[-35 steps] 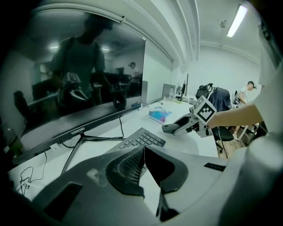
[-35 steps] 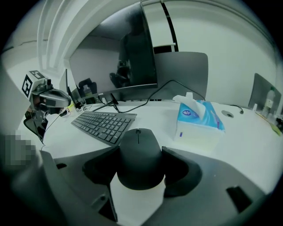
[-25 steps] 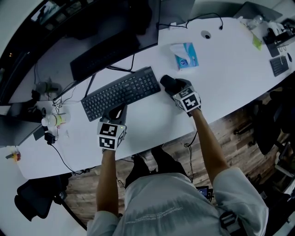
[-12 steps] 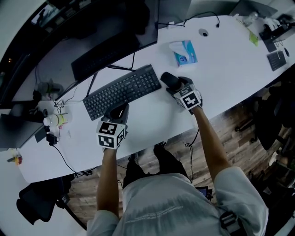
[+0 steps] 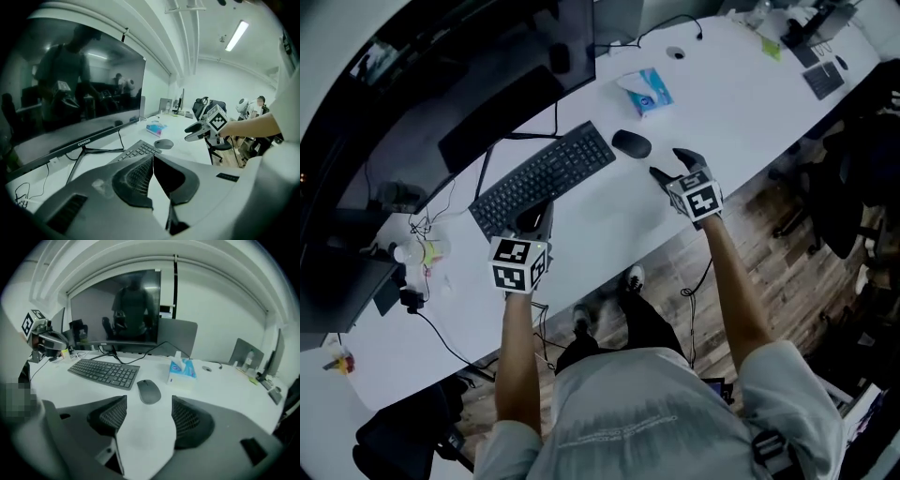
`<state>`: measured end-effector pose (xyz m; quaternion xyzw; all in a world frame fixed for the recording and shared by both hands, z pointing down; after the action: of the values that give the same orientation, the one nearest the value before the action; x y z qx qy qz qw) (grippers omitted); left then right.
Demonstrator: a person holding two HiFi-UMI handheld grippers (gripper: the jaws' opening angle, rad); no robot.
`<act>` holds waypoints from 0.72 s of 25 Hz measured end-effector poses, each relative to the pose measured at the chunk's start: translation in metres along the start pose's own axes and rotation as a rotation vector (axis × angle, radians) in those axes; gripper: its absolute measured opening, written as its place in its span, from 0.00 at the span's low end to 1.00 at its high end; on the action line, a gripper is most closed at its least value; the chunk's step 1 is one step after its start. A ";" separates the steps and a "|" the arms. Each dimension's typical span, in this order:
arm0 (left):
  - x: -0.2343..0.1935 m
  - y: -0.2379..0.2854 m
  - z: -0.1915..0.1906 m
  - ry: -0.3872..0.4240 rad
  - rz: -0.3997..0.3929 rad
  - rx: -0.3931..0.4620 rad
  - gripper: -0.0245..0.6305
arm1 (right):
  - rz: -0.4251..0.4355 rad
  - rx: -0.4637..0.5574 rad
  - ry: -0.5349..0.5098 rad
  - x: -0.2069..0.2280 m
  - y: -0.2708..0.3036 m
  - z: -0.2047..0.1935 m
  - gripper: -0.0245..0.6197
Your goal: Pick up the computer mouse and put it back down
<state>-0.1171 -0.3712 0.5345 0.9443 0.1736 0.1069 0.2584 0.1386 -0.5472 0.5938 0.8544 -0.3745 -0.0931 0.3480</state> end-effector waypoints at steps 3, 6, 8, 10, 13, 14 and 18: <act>0.003 -0.017 0.006 0.039 -0.022 0.039 0.06 | -0.050 0.063 0.028 -0.012 -0.044 0.002 0.42; 0.005 -0.033 0.014 0.079 -0.043 0.080 0.06 | -0.105 0.132 0.056 -0.028 -0.086 0.004 0.30; 0.007 -0.047 0.018 0.100 -0.055 0.110 0.06 | -0.133 0.169 0.066 -0.044 -0.112 0.003 0.27; 0.009 -0.061 0.022 0.122 -0.065 0.139 0.06 | -0.160 0.200 0.066 -0.061 -0.138 0.001 0.24; 0.011 -0.082 0.031 0.159 -0.072 0.182 0.06 | -0.205 0.254 0.065 -0.086 -0.174 0.000 0.14; 0.012 -0.089 0.034 0.173 -0.074 0.197 0.06 | -0.219 0.274 0.068 -0.094 -0.186 0.000 0.09; 0.017 -0.116 0.043 0.224 -0.085 0.248 0.06 | -0.262 0.347 0.087 -0.124 -0.230 -0.003 0.04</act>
<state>-0.1209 -0.2903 0.4393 0.9429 0.2528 0.1783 0.1234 0.1848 -0.3488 0.4307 0.9460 -0.2554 -0.0349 0.1966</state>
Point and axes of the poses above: the fingertips, and each gripper's own axes: y forward along the fingers, x to its right, z out of its top, the point moved 5 cm from there along -y, backward along the fingers, and after that the axes turned 14 degrees about y, right-handed, at the moved point
